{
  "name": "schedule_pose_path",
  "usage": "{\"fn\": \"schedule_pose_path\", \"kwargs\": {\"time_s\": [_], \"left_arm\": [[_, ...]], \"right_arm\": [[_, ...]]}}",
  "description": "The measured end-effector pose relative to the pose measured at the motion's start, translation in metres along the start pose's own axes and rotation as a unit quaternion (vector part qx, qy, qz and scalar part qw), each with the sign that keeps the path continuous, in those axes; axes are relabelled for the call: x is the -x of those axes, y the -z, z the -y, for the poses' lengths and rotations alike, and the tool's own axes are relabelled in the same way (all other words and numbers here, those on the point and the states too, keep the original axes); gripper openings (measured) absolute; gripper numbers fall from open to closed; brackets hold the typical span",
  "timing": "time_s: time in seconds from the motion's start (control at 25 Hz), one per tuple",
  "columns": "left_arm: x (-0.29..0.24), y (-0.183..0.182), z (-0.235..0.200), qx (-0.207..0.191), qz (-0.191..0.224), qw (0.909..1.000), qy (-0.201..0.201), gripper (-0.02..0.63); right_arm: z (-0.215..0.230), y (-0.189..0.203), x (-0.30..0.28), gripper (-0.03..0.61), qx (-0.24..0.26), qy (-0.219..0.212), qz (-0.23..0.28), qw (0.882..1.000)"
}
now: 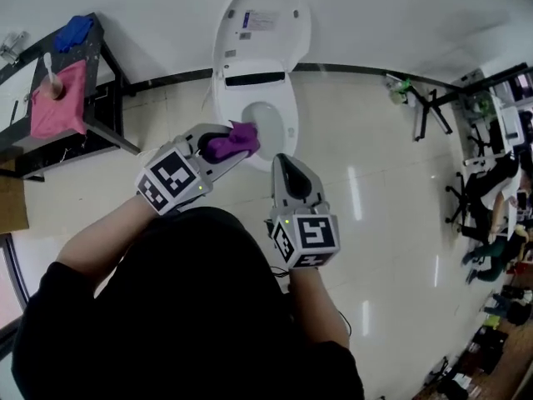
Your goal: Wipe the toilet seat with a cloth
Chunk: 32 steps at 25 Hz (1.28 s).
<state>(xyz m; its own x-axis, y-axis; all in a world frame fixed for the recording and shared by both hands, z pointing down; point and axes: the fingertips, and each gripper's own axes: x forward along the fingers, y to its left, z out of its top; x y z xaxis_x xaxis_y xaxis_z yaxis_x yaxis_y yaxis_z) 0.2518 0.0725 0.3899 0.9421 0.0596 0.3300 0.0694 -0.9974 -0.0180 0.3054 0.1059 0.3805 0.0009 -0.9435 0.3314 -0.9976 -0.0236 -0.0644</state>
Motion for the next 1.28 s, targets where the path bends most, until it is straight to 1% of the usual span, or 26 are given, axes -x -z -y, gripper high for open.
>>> {"fn": "schedule_pose_path", "kwargs": {"time_s": [0.16,0.28,0.4,0.52,0.68,0.8,0.88,0.96,1.08,1.28], "left_arm": [[0.028,0.009,-0.022,0.022,0.009,0.9980,-0.059,0.092],[0.076,0.028,-0.052,0.040,0.018,0.9932,-0.108,0.092],[0.148,0.053,-0.087,0.064,0.023,0.9835,-0.168,0.092],[0.228,0.078,-0.118,0.080,0.024,0.9715,-0.222,0.092],[0.321,0.112,-0.156,0.096,0.025,0.9546,-0.281,0.092],[0.383,0.130,-0.177,0.104,0.028,0.9413,-0.320,0.092],[0.418,0.139,-0.187,0.109,0.032,0.9323,-0.344,0.092],[0.448,0.148,-0.195,0.114,0.039,0.9237,-0.364,0.092],[0.480,0.159,-0.203,0.124,0.049,0.9134,-0.385,0.092],[0.509,0.174,-0.211,0.135,0.060,0.9020,-0.405,0.092]], "right_arm": [[-0.013,-0.003,-0.018,0.047,0.020,-0.037,-0.012,0.999],[-0.052,-0.011,-0.051,0.078,0.037,-0.075,-0.014,0.996],[-0.119,-0.021,-0.093,0.120,0.057,-0.126,-0.014,0.990],[-0.199,-0.033,-0.140,0.155,0.082,-0.185,-0.021,0.979],[-0.300,-0.047,-0.210,0.170,0.110,-0.251,-0.031,0.961],[-0.369,-0.055,-0.258,0.170,0.126,-0.293,-0.035,0.947],[-0.411,-0.056,-0.288,0.170,0.139,-0.316,-0.047,0.937],[-0.445,-0.054,-0.318,0.170,0.146,-0.330,-0.061,0.931],[-0.481,-0.050,-0.359,0.170,0.150,-0.336,-0.080,0.927],[-0.510,-0.035,-0.423,0.170,0.156,-0.332,-0.120,0.922]]}}
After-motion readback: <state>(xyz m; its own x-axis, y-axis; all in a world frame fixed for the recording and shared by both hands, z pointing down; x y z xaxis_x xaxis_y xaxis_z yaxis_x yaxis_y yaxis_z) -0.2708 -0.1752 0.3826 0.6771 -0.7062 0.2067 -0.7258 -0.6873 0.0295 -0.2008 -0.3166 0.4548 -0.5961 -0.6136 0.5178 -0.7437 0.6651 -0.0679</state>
